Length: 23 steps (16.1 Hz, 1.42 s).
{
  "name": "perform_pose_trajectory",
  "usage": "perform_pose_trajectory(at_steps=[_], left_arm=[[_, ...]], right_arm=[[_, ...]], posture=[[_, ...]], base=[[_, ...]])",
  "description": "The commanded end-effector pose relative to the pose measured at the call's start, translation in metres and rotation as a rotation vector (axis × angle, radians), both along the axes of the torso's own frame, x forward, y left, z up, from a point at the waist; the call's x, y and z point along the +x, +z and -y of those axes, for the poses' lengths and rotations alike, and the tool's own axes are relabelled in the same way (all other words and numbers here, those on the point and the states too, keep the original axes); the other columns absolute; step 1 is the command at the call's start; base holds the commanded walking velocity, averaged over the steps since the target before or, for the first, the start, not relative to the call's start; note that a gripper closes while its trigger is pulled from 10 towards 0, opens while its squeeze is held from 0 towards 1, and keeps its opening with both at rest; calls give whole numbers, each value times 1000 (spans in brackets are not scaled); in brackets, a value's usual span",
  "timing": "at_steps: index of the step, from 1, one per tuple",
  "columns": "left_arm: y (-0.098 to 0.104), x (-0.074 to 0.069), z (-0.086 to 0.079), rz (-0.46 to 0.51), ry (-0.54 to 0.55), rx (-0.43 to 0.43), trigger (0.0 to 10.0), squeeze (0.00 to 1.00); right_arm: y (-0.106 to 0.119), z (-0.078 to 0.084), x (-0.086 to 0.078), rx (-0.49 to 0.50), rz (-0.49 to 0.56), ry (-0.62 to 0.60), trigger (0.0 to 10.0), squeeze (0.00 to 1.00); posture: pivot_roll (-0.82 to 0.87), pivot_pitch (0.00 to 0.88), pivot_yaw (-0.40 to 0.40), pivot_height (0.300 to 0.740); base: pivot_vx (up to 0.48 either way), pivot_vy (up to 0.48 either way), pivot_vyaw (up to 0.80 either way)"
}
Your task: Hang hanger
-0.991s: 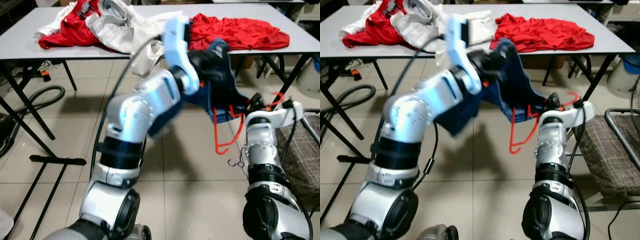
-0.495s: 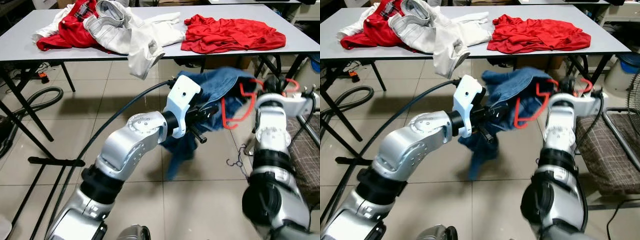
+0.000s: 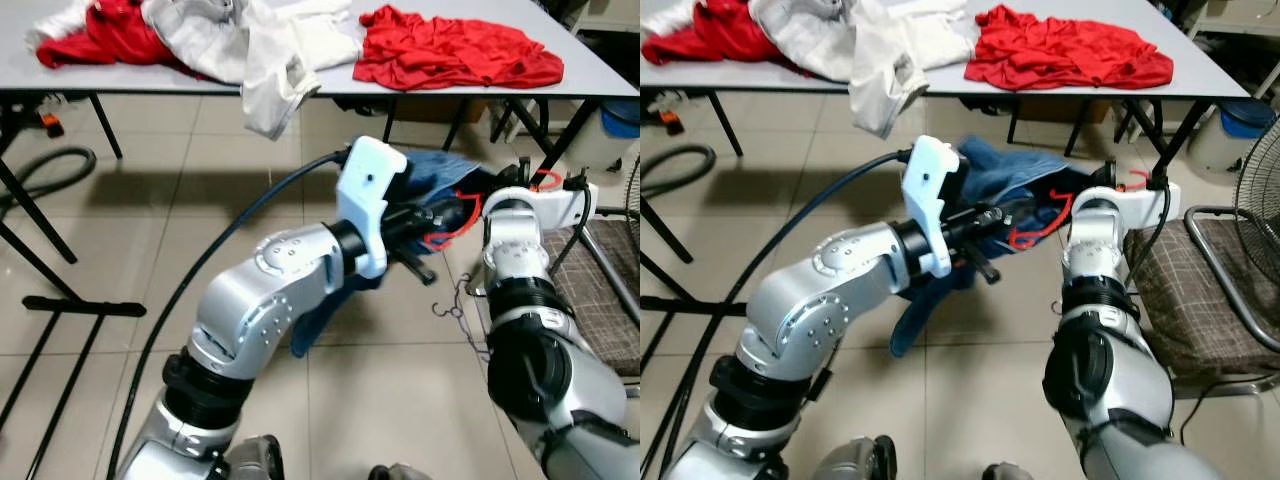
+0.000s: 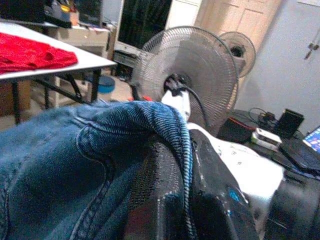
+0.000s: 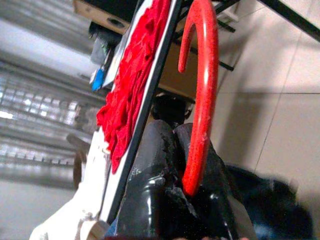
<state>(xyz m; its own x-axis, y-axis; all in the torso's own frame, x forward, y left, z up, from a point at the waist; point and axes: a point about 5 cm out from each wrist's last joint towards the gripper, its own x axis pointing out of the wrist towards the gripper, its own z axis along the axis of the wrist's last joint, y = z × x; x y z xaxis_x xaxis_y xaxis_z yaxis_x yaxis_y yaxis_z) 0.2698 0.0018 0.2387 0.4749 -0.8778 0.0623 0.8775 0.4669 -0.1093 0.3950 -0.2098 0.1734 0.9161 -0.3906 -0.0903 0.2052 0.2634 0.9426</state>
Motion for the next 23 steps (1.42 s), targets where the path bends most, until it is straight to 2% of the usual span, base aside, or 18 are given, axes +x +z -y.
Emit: perform_pose_trajectory(at_steps=[1, 2, 4, 5, 6, 7, 9, 10, 11, 13, 14, 15, 18, 19, 20, 21, 22, 23], left_arm=[[1, -9, 8, 6, -34, 4, 10000, 0], [-13, -11, 11, -19, -20, 73, 10000, 0], [-17, -15, 12, -30, -35, 91, 10000, 0], [-13, -17, 12, -36, -48, 66, 10000, 0], [-4, -19, 14, -45, -51, 2, 10000, 0], [16, -17, 16, -78, -44, -145, 10000, 0], [31, -10, 18, -114, -11, -254, 10000, 0], [40, -4, 17, -141, 10, -318, 10000, 0], [53, 7, 12, -194, 37, -434, 10000, 0], [62, 15, 7, -238, 54, -501, 10000, 0], [64, 22, 2, -270, 93, -532, 10000, 0], [64, 25, -1, -280, 111, -538, 10000, 0], [56, 44, -16, -289, 257, -501, 10000, 0], [50, 54, -25, -264, 340, -452, 10000, 0], [39, 66, -38, -244, 434, -364, 10000, 0], [28, 71, -45, -222, 491, -277, 10000, 0], [6, 79, -58, -191, 585, -116, 10000, 0], [-11, 82, -66, -181, 636, -8, 10000, 0]], right_arm=[[7, 1, 2, 37, 15, -40, 10000, 0], [12, -6, 5, 68, 35, -41, 10000, 0], [15, -9, 7, 67, 40, -44, 10000, 0], [16, -9, 8, 33, 29, -39, 10000, 0], [16, -11, 8, -14, 10, -28, 10000, 0], [11, -16, 8, -116, -31, 2, 10000, 0], [3, -24, 6, -204, -65, 38, 10000, 0], [-3, -30, 5, -266, -76, 70, 10000, 0], [-15, -41, 1, -386, -92, 135, 10000, 0], [-24, -46, -3, -462, -100, 178, 10000, 0], [-32, -50, -7, -508, -89, 248, 10000, 0], [-35, -52, -8, -522, -82, 277, 10000, 0], [-38, -57, -13, -619, -36, 415, 10000, 0], [-37, -55, -17, -646, -19, 459, 10000, 0], [-33, -49, -22, -650, -1, 492, 10000, 0], [-28, -44, -25, -632, 10, 494, 10000, 0], [-18, -34, -30, -608, 25, 488, 10000, 0], [-10, -28, -36, -585, 35, 481, 10000, 0]], posture=[[85, 144, -73, 740], [85, 148, -74, 740], [86, 150, -74, 740], [88, 152, -73, 740], [89, 151, -72, 740], [88, 152, -70, 740], [89, 150, -67, 740], [92, 148, -63, 740], [92, 143, -55, 740], [92, 140, -51, 740], [91, 134, -44, 740], [91, 134, -43, 740], [83, 123, -32, 740], [83, 123, -32, 740], [79, 117, -27, 740], [77, 111, -25, 740], [74, 107, -23, 740], [65, 99, -18, 740]], base=[[0, 0, 0], [0, 0, 0], [0, 0, 0], [0, 0, 0], [0, 0, 0], [0, 0, 0], [0, 0, 0], [0, 0, 0], [0, 0, 0], [0, 0, 0], [0, 0, 0], [0, 0, 0], [0, 0, 0], [0, 0, 0], [0, 0, 0], [0, 0, 0], [0, 0, 0], [0, 0, 0]])
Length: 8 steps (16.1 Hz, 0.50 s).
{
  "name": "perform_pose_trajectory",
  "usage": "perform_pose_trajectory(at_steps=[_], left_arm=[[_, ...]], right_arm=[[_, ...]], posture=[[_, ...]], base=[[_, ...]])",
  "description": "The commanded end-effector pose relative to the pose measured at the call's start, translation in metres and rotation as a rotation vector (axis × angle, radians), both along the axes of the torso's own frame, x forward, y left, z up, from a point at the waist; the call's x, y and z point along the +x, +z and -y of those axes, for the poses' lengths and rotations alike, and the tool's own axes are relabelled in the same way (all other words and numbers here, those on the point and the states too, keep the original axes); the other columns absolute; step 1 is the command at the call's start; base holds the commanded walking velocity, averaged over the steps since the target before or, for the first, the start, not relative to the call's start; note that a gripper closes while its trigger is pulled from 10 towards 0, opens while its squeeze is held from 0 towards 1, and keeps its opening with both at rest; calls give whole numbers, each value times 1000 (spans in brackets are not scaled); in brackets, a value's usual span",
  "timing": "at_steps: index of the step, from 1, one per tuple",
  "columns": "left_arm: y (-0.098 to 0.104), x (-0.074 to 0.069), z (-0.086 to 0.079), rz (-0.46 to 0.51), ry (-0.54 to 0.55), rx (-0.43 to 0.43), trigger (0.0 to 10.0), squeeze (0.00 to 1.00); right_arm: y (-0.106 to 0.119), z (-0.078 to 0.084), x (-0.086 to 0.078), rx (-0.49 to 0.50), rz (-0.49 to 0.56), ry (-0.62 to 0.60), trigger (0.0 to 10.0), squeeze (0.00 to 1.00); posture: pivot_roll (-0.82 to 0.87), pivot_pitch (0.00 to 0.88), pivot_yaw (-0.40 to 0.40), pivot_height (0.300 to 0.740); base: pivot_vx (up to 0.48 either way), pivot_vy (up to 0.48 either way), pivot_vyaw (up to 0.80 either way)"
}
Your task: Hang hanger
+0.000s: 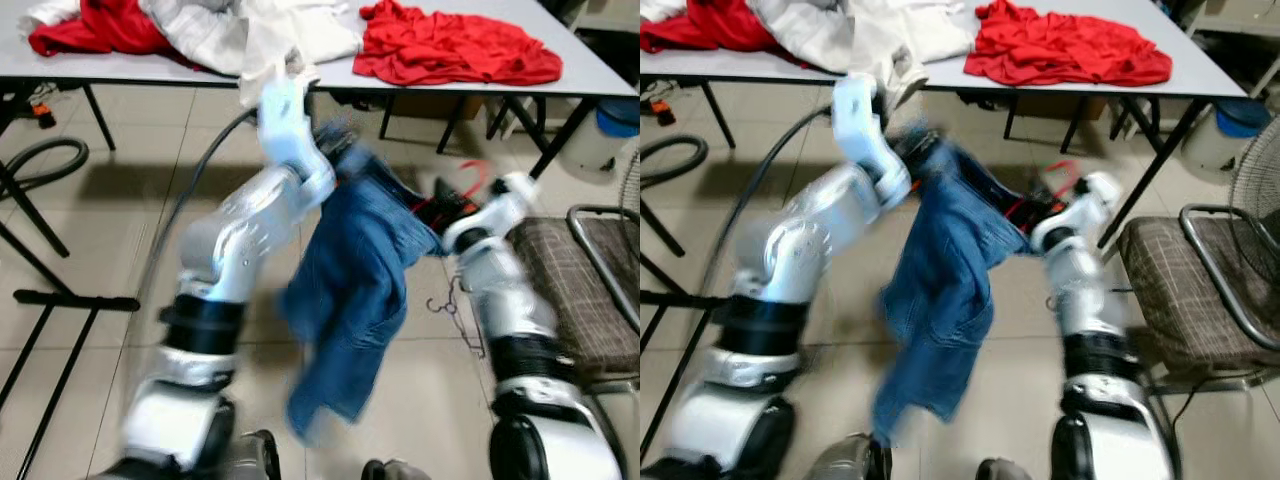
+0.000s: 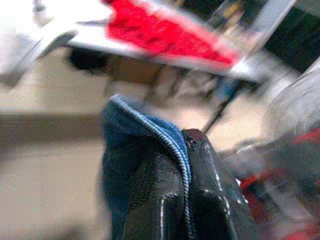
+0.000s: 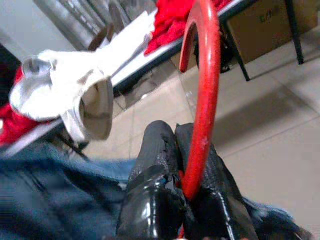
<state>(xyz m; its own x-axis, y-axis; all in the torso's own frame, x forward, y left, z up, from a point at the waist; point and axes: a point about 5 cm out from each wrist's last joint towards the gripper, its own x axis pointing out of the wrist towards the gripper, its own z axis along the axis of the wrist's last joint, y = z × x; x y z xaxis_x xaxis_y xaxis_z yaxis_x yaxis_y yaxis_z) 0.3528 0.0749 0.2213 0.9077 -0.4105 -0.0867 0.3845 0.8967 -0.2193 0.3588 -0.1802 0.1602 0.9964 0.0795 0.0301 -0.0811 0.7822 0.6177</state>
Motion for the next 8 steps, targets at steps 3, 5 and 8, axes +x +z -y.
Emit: perform_pose_trajectory(at_steps=[3, 5, 8], left_arm=[[-44, -4, -14, -11, 19, 275, 10000, 0], [-73, -11, -20, -54, -10, 394, 10000, 0], [-119, -30, -3, -155, -169, 437, 10000, 0]], right_arm=[[24, 16, -19, 7, 32, -34, 10000, 0], [33, 21, -28, 4, 32, -38, 10000, 0], [41, 16, -36, 3, 30, -12, 10000, 0]], posture=[[45, 84, -2, 740], [40, 76, -2, 740], [34, 66, -5, 740]], base=[[0, 0, 0], [0, 0, 0], [0, 0, 0]])
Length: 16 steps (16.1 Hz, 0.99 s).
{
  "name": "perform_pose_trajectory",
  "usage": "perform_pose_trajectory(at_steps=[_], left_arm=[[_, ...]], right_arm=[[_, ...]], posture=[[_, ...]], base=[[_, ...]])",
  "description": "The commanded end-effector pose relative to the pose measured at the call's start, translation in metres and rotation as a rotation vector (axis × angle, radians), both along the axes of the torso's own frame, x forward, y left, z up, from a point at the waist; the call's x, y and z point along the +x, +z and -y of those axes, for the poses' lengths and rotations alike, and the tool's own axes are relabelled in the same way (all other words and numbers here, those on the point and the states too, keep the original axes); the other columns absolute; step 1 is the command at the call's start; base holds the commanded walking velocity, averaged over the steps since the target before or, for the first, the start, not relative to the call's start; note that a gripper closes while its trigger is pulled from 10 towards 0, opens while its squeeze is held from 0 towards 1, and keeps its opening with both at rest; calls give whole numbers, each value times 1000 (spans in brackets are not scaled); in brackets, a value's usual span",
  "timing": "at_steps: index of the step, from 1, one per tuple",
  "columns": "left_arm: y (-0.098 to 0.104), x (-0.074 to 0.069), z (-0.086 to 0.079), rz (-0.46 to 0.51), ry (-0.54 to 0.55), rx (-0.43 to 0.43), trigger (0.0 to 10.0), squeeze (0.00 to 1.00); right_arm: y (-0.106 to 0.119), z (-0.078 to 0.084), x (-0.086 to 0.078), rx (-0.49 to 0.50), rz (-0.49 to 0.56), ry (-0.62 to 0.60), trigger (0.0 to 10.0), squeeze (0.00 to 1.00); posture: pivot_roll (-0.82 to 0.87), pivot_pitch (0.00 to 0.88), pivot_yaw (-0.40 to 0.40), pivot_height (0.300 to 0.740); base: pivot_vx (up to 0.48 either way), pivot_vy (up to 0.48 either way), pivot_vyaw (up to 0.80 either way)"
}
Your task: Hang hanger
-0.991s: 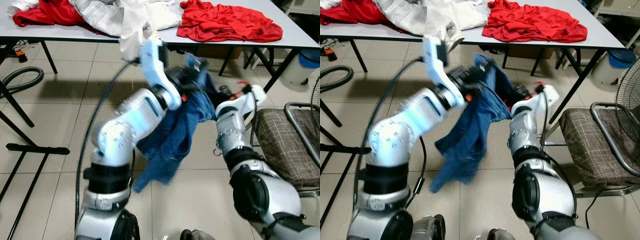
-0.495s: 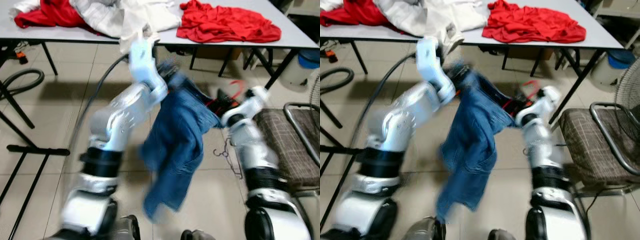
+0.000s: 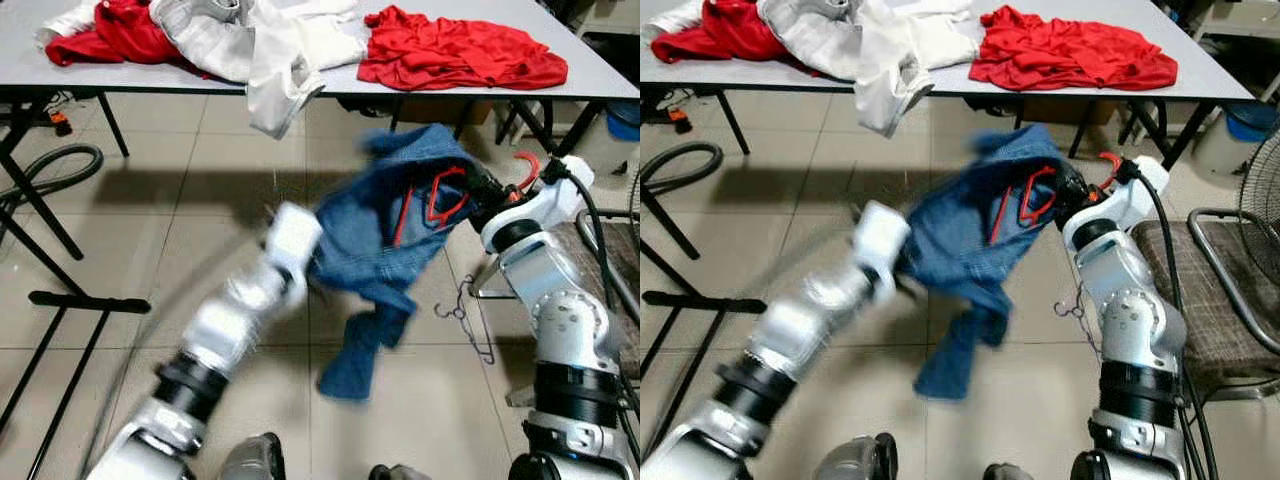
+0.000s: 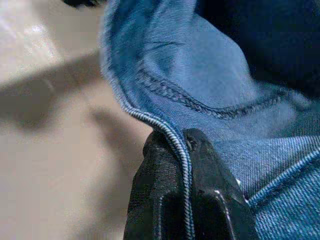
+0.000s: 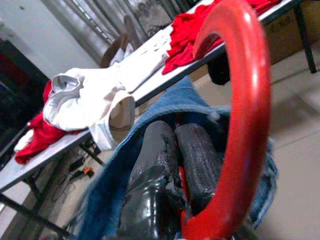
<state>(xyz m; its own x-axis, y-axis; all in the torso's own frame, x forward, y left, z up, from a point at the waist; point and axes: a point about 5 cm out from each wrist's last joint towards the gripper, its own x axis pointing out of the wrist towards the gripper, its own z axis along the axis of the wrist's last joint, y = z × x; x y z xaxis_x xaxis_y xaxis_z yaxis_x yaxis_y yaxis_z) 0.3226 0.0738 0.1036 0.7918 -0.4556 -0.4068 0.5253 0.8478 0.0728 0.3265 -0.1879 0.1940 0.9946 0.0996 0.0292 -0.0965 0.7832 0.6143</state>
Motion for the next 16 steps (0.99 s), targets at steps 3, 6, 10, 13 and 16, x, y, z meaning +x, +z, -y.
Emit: perform_pose_trajectory(at_steps=[3, 6, 10, 13, 16], left_arm=[[-22, -7, 12, -73, -40, -29, 10000, 0], [-11, -12, 15, -104, -103, -182, 10000, 1000], [7, -25, -4, -61, -164, -264, 10000, 1000], [20, -44, -12, -61, -232, -353, 10000, 0], [20, -51, -16, -51, -209, -324, 10000, 0]], right_arm=[[7, 2, -10, -35, -4, -16, 10000, 0], [2, 6, -14, -102, -54, -33, 10000, 0], [-11, 17, -17, -234, -138, -79, 10000, 0], [-22, 29, -18, -321, -183, -114, 10000, 0], [-25, 31, -18, -353, -188, -107, 10000, 0]], posture=[[21, 59, -3, 740], [24, 62, -4, 740], [33, 67, -17, 740], [41, 75, -31, 740], [43, 84, -39, 740]], base=[[0, 0, 0], [0, 0, 0], [0, 0, 0], [0, 0, 0], [0, 0, 0]])
